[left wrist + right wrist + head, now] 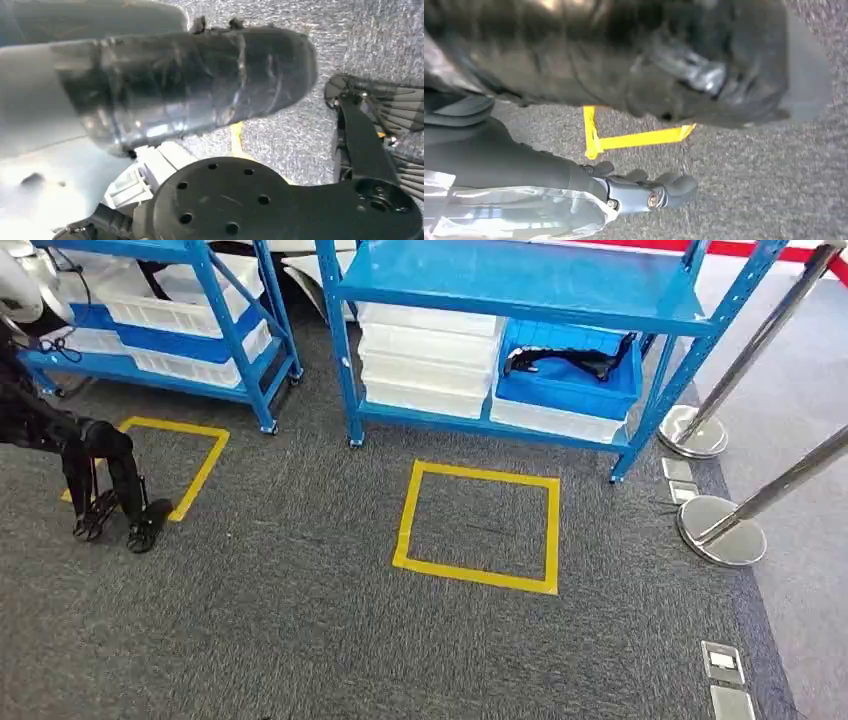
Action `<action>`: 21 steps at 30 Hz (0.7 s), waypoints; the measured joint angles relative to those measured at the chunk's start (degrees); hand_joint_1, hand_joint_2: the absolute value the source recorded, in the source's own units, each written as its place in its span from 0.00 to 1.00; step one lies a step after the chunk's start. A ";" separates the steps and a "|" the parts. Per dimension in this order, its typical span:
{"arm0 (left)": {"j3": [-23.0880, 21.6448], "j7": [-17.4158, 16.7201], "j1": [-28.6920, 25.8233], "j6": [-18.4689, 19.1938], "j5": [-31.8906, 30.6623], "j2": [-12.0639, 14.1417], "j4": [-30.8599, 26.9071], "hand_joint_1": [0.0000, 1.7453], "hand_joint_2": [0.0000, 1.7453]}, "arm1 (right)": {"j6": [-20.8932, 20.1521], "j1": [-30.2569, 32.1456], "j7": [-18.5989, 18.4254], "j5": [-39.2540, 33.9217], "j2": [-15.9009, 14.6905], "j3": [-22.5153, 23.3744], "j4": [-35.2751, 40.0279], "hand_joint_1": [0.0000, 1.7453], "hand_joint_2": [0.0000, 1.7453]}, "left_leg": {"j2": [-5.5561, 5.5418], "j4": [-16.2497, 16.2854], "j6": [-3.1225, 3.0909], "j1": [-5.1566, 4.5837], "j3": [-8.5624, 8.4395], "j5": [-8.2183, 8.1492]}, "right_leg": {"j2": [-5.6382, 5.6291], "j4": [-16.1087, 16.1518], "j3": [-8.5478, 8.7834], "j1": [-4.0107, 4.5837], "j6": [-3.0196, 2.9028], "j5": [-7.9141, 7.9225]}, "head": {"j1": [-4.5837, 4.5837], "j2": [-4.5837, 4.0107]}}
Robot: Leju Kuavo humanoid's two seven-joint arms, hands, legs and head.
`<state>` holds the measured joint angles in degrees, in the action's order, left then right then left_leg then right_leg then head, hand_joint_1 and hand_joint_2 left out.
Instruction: Take the parts from the cabinet and place them on the table.
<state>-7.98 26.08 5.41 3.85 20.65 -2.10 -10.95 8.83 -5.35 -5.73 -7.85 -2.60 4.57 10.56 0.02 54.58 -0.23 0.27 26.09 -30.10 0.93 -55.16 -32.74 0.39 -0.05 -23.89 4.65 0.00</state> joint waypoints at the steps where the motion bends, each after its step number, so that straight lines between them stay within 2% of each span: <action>1: 0.00 0.00 -0.04 0.00 0.00 0.00 0.00 0.00 0.00 | 0.00 0.07 -0.04 0.00 -0.06 0.00 0.00 0.00 0.00 | 0.14 -0.35 0.35 0.10 -0.34 -0.28 | -0.13 0.00 0.10 0.10 -0.25 -0.40 | -0.11 0.00; 2: 0.00 0.02 0.12 0.04 0.00 0.02 -0.06 0.00 0.00 | 0.00 0.12 -0.20 -0.02 -0.11 0.00 0.00 0.00 0.00 | 0.35 -0.79 0.77 -0.01 -1.16 -0.69 | -0.37 0.70 0.77 -0.08 -0.53 -0.56 | -0.02 0.00; 3: 0.00 0.26 0.13 0.07 0.00 0.02 -0.11 0.00 0.00 | 0.00 0.38 -0.33 -0.02 -0.09 0.00 0.00 0.00 0.00 | 0.50 -0.59 1.02 0.05 -1.89 -1.06 | -0.46 1.72 2.15 -0.62 -0.62 -0.40 | 0.02 0.00; 4: 0.00 0.09 0.19 0.22 0.00 0.02 -0.11 0.00 0.00 | -0.02 0.36 -0.33 -0.02 -0.09 -0.02 0.00 0.00 0.00 | 0.27 1.97 1.33 -0.08 -0.99 -1.87 | -0.46 2.42 3.14 -0.63 -0.90 -0.74 | 0.24 0.00; 5: 0.00 -0.06 0.24 0.26 0.00 0.13 -0.11 0.00 0.00 | -0.02 0.22 -0.33 -0.04 -0.09 -0.02 0.00 0.00 0.00 | 0.17 6.79 1.44 -0.03 1.86 -3.63 | -0.45 2.62 3.74 -0.62 -1.18 -0.99 | 0.35 0.00; 6: 0.00 -0.11 0.29 0.33 0.00 0.44 -0.11 0.00 0.00 | -0.02 0.17 -0.33 -0.04 -0.04 -0.02 0.00 0.00 0.00 | 0.17 12.32 1.56 0.01 5.40 -5.39 | -0.48 2.63 4.25 -0.62 -1.28 -1.48 | 0.37 0.00; 7: 0.00 -0.15 0.20 0.35 0.00 0.61 -0.11 0.00 0.00 | -0.02 0.18 -0.33 -0.07 0.02 -0.02 0.00 0.00 0.00 | 0.17 16.79 1.69 0.01 8.62 -6.31 | -0.60 2.63 4.81 -0.62 -1.30 -2.07 | 0.40 0.00; 8: 0.00 -0.20 0.01 0.33 0.00 0.92 -0.11 0.00 0.00 | 0.00 0.23 -0.39 -0.09 0.07 -0.02 0.00 0.00 0.00 | 0.18 19.20 1.81 0.03 11.03 -5.82 | -0.77 2.63 5.51 -0.62 -1.28 -2.70 | 0.37 0.00; 9: 0.00 -0.20 -0.30 0.26 0.00 1.09 -0.11 0.00 0.00 | 0.00 0.40 -0.53 -0.11 0.11 -0.02 0.00 0.00 0.00 | 0.18 18.60 1.90 0.03 12.10 -3.43 | -0.96 2.63 6.51 -0.65 -1.24 -3.47 | 0.37 0.00; 10: -0.02 -0.18 -0.52 0.24 0.00 1.20 -0.07 0.00 0.00 | 0.00 0.55 -0.59 -0.11 0.15 -0.04 0.00 0.00 0.00 | 0.18 15.52 1.91 0.05 11.84 -0.08 | -1.20 2.63 7.54 -0.69 -1.10 -4.23 | 0.37 0.00; 12: 0.00 -0.28 -0.65 0.26 0.00 1.31 -0.04 0.00 0.00 | 0.00 0.58 -0.70 -0.13 0.26 -0.04 0.00 0.00 0.00 | 0.11 5.05 1.73 0.06 9.36 8.16 | -1.45 2.64 9.47 -0.78 -0.61 -6.02 | 0.39 0.00; 13: 0.00 -0.42 -0.79 0.26 0.00 1.31 0.04 0.00 0.00 | 0.00 0.65 -0.70 -0.13 0.26 -0.04 -0.04 0.00 0.00 | -0.13 3.65 1.41 -0.04 8.70 8.39 | -1.50 2.62 9.69 -0.68 -0.25 -6.86 | 0.28 0.00; 14: 0.00 -0.59 -0.62 0.30 0.00 1.31 0.02 0.00 0.00 | 0.00 0.28 -0.72 -0.13 0.26 -0.04 0.00 0.00 0.00 | -0.14 1.55 0.99 -0.16 7.47 6.61 | -1.80 2.37 9.84 -0.49 0.18 -7.60 | 0.35 0.00; 15: 0.00 -0.50 -0.28 0.33 0.00 1.31 0.02 0.00 0.00 | 0.00 0.20 -0.81 -0.13 0.26 -0.04 0.02 0.00 0.00 | -0.16 2.03 0.12 -0.30 7.52 5.99 | -1.69 2.81 10.11 -0.54 0.45 -7.75 | 0.24 0.00; 16: 0.00 -0.48 -0.17 0.26 0.00 1.31 0.02 0.00 0.00 | 0.00 0.21 -0.85 -0.13 0.26 -0.04 0.02 0.00 0.00 | -0.17 1.70 -0.41 -0.31 7.40 5.59 | -1.68 2.31 11.14 -0.57 0.83 -7.44 | 0.31 0.00; 17: 0.00 -0.44 -0.21 0.28 0.00 1.31 0.02 0.00 0.00 | 0.00 0.10 -0.85 -0.13 0.26 -0.04 0.02 0.00 0.00 | -0.20 1.53 -0.93 -0.26 7.11 5.13 | -1.70 1.58 10.77 -0.57 1.04 -6.98 | 0.22 0.00; 18: -0.02 -0.37 -0.25 0.33 0.00 1.31 0.00 0.00 0.00 | 0.00 -0.04 -0.85 -0.13 0.19 -0.04 0.02 0.00 0.00 | -0.34 1.23 -1.21 0.16 6.04 4.95 | -1.58 -0.84 9.11 -0.54 1.27 -6.68 | 0.33 0.00; 19: -0.02 -0.35 -0.23 0.35 0.00 1.18 0.00 0.00 0.00 | 0.00 -0.07 -0.79 -0.13 0.22 -0.04 0.04 0.00 0.00 | -0.23 1.02 -1.59 0.27 5.31 4.54 | -1.35 -4.71 7.06 -0.53 1.58 -6.09 | -0.02 0.00; 20: 0.00 -0.37 -0.20 0.35 0.00 0.74 0.00 0.00 0.00 | 0.00 -0.19 -0.77 -0.13 0.17 -0.04 0.02 0.00 0.00 | -0.24 0.75 -1.75 0.25 4.69 4.13 | -1.22 -9.60 3.79 -0.66 1.86 -6.49 | -0.22 0.00; 21: 0.00 -0.39 -0.20 0.35 0.00 0.52 0.00 0.00 0.00 | 0.00 -0.16 -0.77 -0.13 0.09 -0.04 0.02 0.00 0.00 | -0.26 0.48 -1.87 0.26 4.05 3.63 | -1.17 -14.10 0.22 -0.79 2.12 -7.96 | -0.19 0.00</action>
<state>-7.98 25.68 5.21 4.20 20.65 -1.57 -10.95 8.83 -5.50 -6.49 -7.98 -2.51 4.52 10.58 -0.24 55.06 -2.11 0.53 30.14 -26.48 -0.24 -69.26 -32.52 -0.41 2.07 -31.84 4.46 0.00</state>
